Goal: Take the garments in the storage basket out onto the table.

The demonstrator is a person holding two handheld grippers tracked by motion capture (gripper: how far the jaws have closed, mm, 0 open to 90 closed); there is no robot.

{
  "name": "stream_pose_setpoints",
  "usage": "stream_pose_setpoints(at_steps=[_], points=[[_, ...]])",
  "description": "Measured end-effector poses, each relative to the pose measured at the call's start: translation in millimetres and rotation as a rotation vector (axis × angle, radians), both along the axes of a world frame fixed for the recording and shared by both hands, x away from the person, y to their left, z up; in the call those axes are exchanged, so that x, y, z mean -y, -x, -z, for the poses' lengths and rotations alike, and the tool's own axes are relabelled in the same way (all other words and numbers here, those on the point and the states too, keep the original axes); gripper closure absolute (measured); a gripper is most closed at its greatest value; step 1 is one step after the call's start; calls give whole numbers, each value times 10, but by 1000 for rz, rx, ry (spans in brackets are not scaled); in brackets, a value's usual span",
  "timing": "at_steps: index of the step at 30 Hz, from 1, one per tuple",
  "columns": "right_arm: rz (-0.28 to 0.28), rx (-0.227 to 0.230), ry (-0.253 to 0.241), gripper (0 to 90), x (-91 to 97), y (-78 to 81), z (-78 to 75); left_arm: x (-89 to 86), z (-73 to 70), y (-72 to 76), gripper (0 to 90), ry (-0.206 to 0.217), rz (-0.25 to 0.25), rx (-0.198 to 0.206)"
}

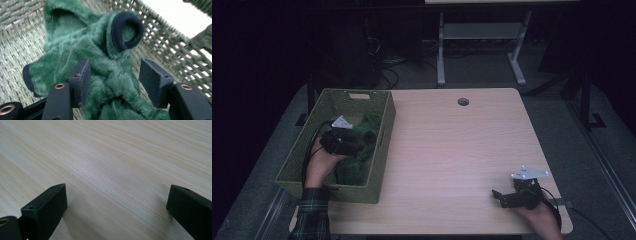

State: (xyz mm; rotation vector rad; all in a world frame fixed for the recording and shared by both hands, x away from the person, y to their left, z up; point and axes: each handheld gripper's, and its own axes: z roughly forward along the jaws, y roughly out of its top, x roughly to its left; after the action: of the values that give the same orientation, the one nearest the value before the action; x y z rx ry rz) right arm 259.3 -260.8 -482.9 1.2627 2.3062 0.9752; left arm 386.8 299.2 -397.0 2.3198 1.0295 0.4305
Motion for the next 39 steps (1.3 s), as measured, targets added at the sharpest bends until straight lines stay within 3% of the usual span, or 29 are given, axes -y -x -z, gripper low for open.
stream_pose_setpoints(at_steps=[6, 15, 23, 24, 28, 35, 39], points=[[0, 0, 0, 28, 0, 0, 0, 41, 84, -26, 427, -35, -2, -30], [0, 0, 0, 28, 0, 0, 0, 43, 163, -59, 447, -54, -19, -83], [0, 0, 0, 28, 0, 0, 0, 43, 182, -60, 631, -49, -28, -129], [0, 0, 0, 28, 0, 0, 0, 41, 180, -61, 705, -47, -31, -139], [0, 0, 0, 28, 0, 0, 0, 32, 161, -62, 762, -24, -57, -175], [0, 0, 0, 28, 0, 0, 0, 15, 98, -40, 779, -1, -74, -167], [0, 0, 0, 28, 0, 0, 0, -24, 21, -12, 780, 38, -74, -129]])
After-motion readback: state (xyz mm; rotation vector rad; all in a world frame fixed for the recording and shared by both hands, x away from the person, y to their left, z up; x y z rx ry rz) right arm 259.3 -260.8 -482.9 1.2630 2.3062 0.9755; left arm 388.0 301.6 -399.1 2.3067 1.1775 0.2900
